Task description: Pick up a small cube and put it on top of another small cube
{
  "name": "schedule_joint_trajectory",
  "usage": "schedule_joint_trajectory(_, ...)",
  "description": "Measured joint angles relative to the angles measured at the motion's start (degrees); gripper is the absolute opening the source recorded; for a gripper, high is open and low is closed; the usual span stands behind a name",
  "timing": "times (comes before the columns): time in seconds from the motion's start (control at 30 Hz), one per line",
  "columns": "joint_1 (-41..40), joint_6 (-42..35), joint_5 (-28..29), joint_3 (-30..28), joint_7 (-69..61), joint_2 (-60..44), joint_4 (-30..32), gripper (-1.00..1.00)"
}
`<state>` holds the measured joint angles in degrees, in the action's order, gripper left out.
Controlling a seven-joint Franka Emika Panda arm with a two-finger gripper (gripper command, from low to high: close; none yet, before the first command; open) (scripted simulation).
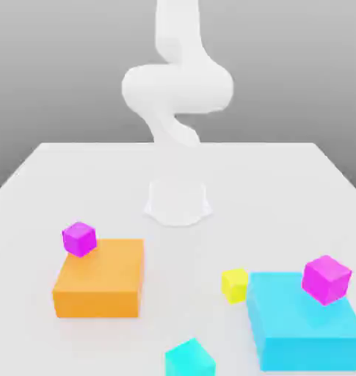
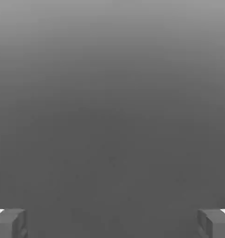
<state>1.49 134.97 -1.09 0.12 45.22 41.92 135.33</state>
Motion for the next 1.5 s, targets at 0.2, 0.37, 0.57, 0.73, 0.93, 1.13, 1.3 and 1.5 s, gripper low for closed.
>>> schedule_joint_trajectory(0.2,4.2,9.0,-2.7,1.2,-1.6,-11.4,9.8,0.0)
schedule_joint_trajectory(0.37,7.5,16.6,-4.3,3.2,-2.4,-21.0,18.1,0.0)
schedule_joint_trajectory(0.57,10.5,27.5,-2.9,7.0,-0.8,-35.1,29.2,0.0)
schedule_joint_trajectory(0.73,13.0,37.1,4.0,5.0,4.0,-47.3,31.2,0.0)
schedule_joint_trajectory(0.93,17.6,45.0,5.7,0.1,5.5,-57.0,29.6,-1.0)
schedule_joint_trajectory(1.13,17.7,45.0,5.9,0.0,5.7,-57.0,29.6,-1.0)
schedule_joint_trajectory(1.3,15.4,37.7,3.3,2.9,3.6,-48.0,31.2,-1.0)
schedule_joint_trajectory(1.5,20.5,27.6,-2.5,6.2,-1.0,-39.3,30.2,-1.0)
